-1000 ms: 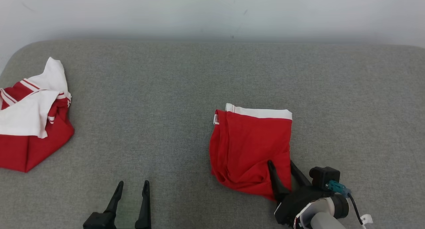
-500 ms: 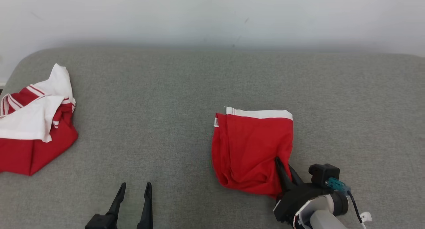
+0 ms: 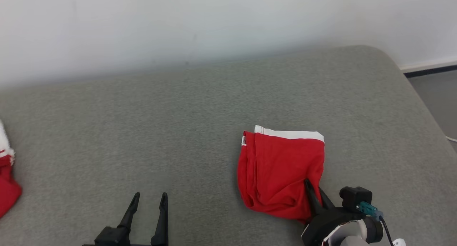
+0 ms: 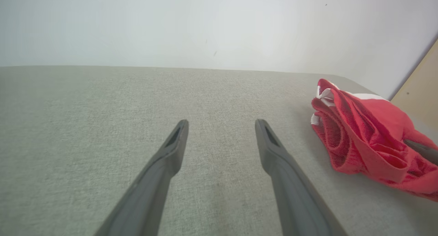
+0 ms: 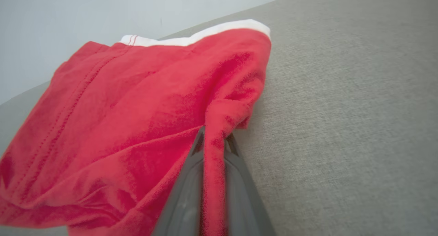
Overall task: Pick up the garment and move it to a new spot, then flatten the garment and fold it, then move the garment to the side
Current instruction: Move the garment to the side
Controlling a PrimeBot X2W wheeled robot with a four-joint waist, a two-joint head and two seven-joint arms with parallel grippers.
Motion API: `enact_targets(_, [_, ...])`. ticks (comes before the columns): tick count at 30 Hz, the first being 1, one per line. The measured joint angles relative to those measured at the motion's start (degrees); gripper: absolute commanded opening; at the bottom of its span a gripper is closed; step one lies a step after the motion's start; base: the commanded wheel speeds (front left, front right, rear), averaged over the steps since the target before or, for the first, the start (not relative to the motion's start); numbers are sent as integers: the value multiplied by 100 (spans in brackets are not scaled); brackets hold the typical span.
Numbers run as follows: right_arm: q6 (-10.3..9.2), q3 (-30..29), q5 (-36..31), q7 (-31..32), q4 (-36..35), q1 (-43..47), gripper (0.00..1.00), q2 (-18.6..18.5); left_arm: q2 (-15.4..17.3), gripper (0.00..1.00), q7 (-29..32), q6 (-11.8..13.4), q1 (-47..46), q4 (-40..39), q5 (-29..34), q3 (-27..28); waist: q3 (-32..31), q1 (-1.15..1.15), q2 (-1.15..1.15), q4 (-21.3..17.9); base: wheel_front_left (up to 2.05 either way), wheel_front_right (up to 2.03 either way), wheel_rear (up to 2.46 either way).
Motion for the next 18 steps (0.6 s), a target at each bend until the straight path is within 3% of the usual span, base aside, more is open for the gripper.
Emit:
enact_targets(12, [0, 275, 223, 0, -154, 3, 0, -4, -10, 100, 0, -76, -409, 59, 179, -281, 116, 0, 0, -1456, 0, 0, 0])
enact_targets(18, [0, 350, 187, 0, -171, -51, 0, -8, -12, 100, 0, -113, -624, 121, 297, -419, 372, 0, 0, -1803, 0, 0, 0])
